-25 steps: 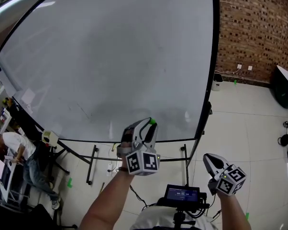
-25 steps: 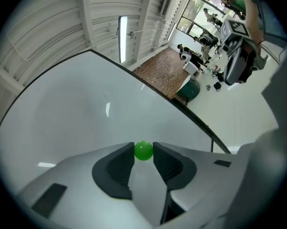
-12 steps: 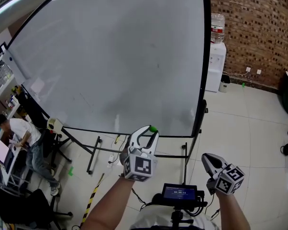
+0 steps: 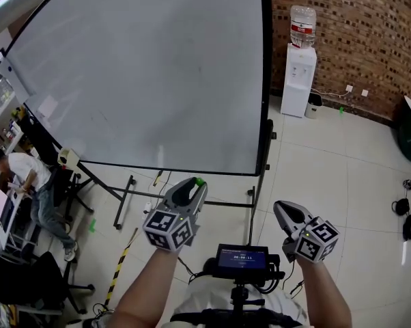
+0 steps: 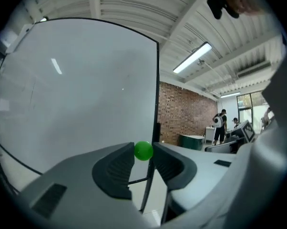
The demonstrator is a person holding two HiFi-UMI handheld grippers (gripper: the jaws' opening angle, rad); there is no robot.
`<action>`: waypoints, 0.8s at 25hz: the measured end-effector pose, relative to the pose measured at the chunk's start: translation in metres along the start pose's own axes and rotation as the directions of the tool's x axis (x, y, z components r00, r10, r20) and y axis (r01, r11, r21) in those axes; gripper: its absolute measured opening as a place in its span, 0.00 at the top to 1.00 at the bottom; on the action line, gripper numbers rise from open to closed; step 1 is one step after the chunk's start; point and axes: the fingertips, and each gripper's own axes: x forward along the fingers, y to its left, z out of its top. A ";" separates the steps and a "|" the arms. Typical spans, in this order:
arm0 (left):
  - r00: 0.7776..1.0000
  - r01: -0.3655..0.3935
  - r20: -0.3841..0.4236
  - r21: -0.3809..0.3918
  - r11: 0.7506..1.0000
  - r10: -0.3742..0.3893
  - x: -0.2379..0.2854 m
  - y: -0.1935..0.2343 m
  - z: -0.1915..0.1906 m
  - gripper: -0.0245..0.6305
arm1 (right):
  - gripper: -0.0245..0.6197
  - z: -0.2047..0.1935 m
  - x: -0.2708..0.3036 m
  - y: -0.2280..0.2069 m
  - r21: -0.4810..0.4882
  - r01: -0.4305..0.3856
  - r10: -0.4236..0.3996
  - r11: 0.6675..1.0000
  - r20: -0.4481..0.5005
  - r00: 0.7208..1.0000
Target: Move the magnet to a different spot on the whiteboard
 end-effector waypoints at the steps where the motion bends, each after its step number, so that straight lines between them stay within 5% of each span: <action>1: 1.000 0.009 0.004 -0.031 0.999 -0.009 -0.002 -0.006 -0.005 0.73 | 0.91 -0.002 -0.004 -0.001 0.004 -0.003 0.003 1.000 -0.002 1.000; 5: 0.999 0.032 0.009 -0.099 0.995 -0.032 -0.010 -0.025 -0.024 0.73 | 0.91 -0.010 -0.017 -0.001 0.022 -0.025 0.025 0.999 -0.003 1.000; 20: 0.997 0.072 -0.027 -0.152 0.986 -0.077 -0.074 -0.062 -0.080 0.73 | 0.91 -0.047 -0.029 0.038 0.024 -0.123 0.124 0.992 -0.044 0.991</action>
